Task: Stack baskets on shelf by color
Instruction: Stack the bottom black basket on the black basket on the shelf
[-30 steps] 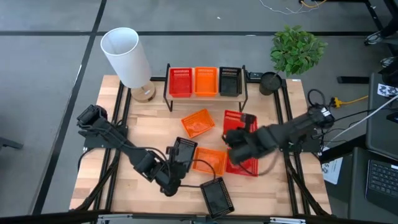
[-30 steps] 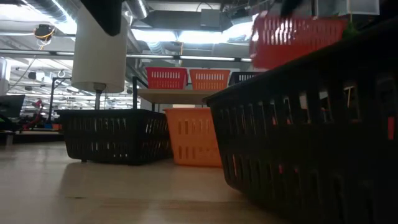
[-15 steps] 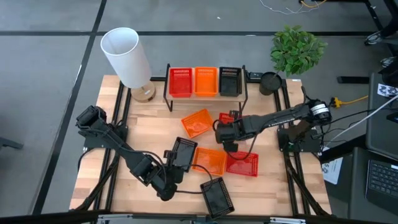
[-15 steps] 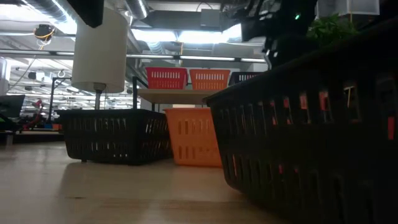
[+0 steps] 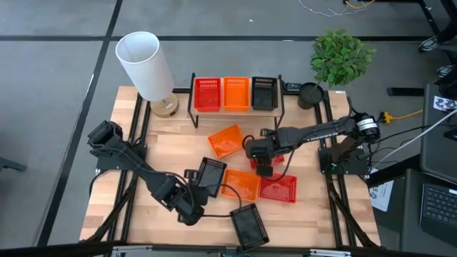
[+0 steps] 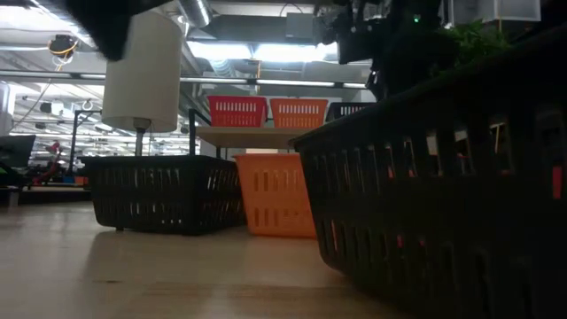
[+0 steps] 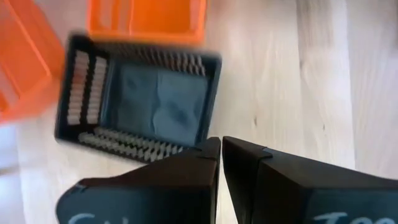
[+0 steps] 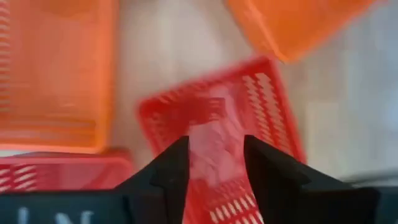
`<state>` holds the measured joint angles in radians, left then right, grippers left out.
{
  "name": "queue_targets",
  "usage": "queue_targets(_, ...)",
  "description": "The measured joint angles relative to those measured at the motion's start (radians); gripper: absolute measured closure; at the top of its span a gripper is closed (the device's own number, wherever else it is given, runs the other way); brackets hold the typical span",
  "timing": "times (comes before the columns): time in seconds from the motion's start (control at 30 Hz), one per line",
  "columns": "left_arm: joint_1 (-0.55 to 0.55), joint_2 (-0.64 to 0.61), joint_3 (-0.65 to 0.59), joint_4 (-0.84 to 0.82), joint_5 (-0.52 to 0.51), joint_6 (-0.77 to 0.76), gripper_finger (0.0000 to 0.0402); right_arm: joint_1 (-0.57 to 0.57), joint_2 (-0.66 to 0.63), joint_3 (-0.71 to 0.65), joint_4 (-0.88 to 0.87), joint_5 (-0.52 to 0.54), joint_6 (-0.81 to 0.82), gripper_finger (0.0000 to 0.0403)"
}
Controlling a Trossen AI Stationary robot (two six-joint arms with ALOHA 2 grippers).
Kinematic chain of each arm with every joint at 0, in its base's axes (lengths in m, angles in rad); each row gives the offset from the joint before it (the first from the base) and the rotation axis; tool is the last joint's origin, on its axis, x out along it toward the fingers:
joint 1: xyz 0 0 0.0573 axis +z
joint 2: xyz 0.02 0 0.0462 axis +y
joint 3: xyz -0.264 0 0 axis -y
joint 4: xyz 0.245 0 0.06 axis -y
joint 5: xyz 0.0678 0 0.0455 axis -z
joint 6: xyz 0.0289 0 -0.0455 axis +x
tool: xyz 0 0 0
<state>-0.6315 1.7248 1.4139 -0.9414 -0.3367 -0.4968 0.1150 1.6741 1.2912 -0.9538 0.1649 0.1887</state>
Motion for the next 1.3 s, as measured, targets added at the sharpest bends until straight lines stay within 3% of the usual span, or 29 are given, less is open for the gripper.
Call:
queue_targets(0.17,-0.028,0.0,0.0,-0.142,0.01,-0.121,0.039,0.031,0.0,0.003,0.15,-0.162,-0.153,0.0241)
queue_targets(0.37,-0.097,-0.014,-0.001,-0.258,0.012,-0.193,0.039,0.045,0.0,0.003,0.312,-0.027,-0.175,0.024)
queue_targets(0.47,-0.129,-0.062,-0.001,-0.289,-0.004,-0.198,0.039,0.047,0.0,0.003,0.361,-0.044,-0.143,0.024)
queue_targets(0.6,-0.116,-0.135,-0.001,-0.249,-0.12,-0.089,0.039,0.052,0.0,0.003,0.355,-0.077,-0.113,0.024)
queue_targets(0.67,-0.078,-0.16,-0.001,-0.211,-0.129,-0.003,0.039,0.059,0.0,0.003,0.321,-0.063,-0.088,0.024)
queue_targets(0.77,0.001,-0.167,-0.044,-0.088,-0.07,0.155,0.039,0.083,-0.001,0.003,0.215,0.014,-0.022,0.024)
queue_targets(0.87,0.089,-0.168,-0.111,0.079,0.096,0.297,0.039,0.119,-0.008,0.003,0.077,0.106,0.075,0.024)
queue_targets(0.97,0.158,-0.167,-0.158,0.126,0.237,0.31,0.039,0.174,-0.024,0.003,-0.046,0.179,0.186,0.024)
queue_targets(1.2,0.21,-0.159,-0.204,0.151,0.243,0.237,0.039,0.341,-0.081,0.003,-0.166,0.222,0.431,0.024)
queue_targets(1.3,0.211,-0.151,-0.224,0.166,0.246,0.232,0.039,0.419,-0.088,0.003,-0.118,0.22,0.501,0.024)
